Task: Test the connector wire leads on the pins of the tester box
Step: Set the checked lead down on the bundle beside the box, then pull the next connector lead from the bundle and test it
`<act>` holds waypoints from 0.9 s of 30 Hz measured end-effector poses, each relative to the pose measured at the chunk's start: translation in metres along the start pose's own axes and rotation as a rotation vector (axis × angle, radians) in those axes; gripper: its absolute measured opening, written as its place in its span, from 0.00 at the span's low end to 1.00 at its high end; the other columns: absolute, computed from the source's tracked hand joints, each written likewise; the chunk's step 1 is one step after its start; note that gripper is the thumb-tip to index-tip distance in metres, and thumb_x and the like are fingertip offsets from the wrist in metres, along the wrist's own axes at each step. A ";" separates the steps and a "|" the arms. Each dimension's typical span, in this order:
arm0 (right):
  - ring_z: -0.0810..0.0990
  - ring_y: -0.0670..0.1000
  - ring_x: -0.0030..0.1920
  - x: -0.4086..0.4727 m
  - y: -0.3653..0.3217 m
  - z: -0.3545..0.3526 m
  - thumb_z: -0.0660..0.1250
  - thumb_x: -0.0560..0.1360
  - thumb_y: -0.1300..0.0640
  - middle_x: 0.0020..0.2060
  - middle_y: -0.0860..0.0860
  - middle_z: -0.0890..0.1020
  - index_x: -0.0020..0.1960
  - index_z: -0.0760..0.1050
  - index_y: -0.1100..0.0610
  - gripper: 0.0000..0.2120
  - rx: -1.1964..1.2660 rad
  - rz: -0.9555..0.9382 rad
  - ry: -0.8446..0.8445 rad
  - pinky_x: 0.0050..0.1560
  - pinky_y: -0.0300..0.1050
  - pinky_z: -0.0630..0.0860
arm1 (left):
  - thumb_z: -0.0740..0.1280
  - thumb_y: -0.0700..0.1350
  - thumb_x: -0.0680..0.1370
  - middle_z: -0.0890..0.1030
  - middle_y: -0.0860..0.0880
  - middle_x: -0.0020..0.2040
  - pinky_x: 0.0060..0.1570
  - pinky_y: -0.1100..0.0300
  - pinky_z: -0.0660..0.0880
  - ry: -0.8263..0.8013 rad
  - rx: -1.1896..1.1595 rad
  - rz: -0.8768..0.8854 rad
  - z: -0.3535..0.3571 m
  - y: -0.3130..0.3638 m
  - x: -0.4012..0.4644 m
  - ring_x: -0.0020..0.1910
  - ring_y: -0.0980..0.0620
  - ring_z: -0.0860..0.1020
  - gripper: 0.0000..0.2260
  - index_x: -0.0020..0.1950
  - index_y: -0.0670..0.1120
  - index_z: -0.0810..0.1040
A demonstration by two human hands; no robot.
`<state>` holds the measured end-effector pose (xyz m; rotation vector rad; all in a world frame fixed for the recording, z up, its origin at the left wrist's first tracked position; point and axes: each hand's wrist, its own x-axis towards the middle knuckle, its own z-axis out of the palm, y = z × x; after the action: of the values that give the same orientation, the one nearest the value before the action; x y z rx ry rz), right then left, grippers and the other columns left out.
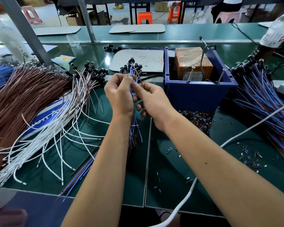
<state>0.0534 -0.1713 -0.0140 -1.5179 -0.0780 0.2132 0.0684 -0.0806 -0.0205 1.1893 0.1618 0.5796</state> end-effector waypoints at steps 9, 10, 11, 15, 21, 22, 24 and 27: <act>0.72 0.42 0.29 -0.004 -0.003 0.001 0.68 0.83 0.58 0.34 0.47 0.79 0.43 0.78 0.55 0.10 0.051 -0.117 -0.032 0.27 0.33 0.69 | 0.66 0.43 0.80 0.70 0.50 0.27 0.28 0.59 0.65 0.063 0.078 0.078 -0.001 -0.004 0.006 0.28 0.51 0.67 0.17 0.32 0.40 0.72; 0.72 0.42 0.29 -0.003 -0.004 0.000 0.69 0.83 0.59 0.33 0.48 0.79 0.41 0.77 0.55 0.11 -0.012 -0.164 0.003 0.28 0.33 0.69 | 0.65 0.41 0.81 0.71 0.51 0.26 0.30 0.59 0.67 0.097 0.112 0.082 -0.002 -0.004 0.006 0.28 0.52 0.68 0.18 0.31 0.41 0.73; 0.72 0.42 0.30 -0.003 -0.005 0.000 0.69 0.83 0.58 0.32 0.48 0.78 0.40 0.78 0.54 0.12 -0.079 -0.205 0.044 0.30 0.35 0.71 | 0.65 0.41 0.82 0.73 0.53 0.25 0.32 0.60 0.68 0.141 0.178 0.082 -0.002 -0.004 0.007 0.28 0.54 0.69 0.19 0.30 0.43 0.75; 0.77 0.49 0.33 0.002 -0.009 -0.005 0.73 0.80 0.54 0.32 0.50 0.83 0.38 0.82 0.56 0.13 -0.358 -0.316 0.178 0.43 0.53 0.81 | 0.64 0.47 0.80 0.76 0.52 0.27 0.35 0.59 0.67 0.245 0.580 0.030 -0.009 -0.004 0.010 0.29 0.56 0.71 0.18 0.33 0.41 0.80; 0.76 0.58 0.36 0.002 -0.008 -0.009 0.70 0.80 0.56 0.32 0.55 0.80 0.36 0.78 0.62 0.16 -0.720 -0.407 0.210 0.43 0.55 0.76 | 0.58 0.59 0.84 0.77 0.52 0.32 0.47 0.51 0.69 0.034 0.900 0.027 -0.004 0.000 0.005 0.43 0.52 0.73 0.27 0.31 0.45 0.75; 0.76 0.58 0.36 0.001 -0.008 -0.008 0.68 0.81 0.56 0.32 0.55 0.79 0.36 0.75 0.60 0.16 -0.763 -0.432 0.216 0.42 0.55 0.76 | 0.60 0.58 0.84 0.74 0.53 0.28 0.40 0.53 0.66 -0.006 0.785 -0.019 -0.003 0.001 0.006 0.35 0.52 0.71 0.28 0.28 0.44 0.71; 0.74 0.58 0.37 -0.002 -0.008 -0.006 0.64 0.82 0.56 0.33 0.52 0.77 0.38 0.71 0.57 0.15 -0.800 -0.482 0.247 0.39 0.53 0.71 | 0.63 0.56 0.84 0.75 0.50 0.30 0.39 0.54 0.66 -0.030 0.582 -0.120 -0.001 0.003 0.008 0.33 0.50 0.69 0.25 0.31 0.43 0.72; 0.70 0.54 0.35 -0.008 -0.015 -0.003 0.60 0.86 0.56 0.33 0.48 0.72 0.43 0.66 0.56 0.12 -0.720 -0.562 0.300 0.37 0.50 0.64 | 0.61 0.56 0.85 0.82 0.50 0.35 0.47 0.52 0.74 -0.018 0.510 -0.102 -0.002 0.008 0.003 0.38 0.46 0.78 0.24 0.33 0.48 0.80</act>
<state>0.0475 -0.1759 0.0012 -2.1500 -0.3654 -0.5494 0.0679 -0.0754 -0.0136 1.6679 0.3686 0.4484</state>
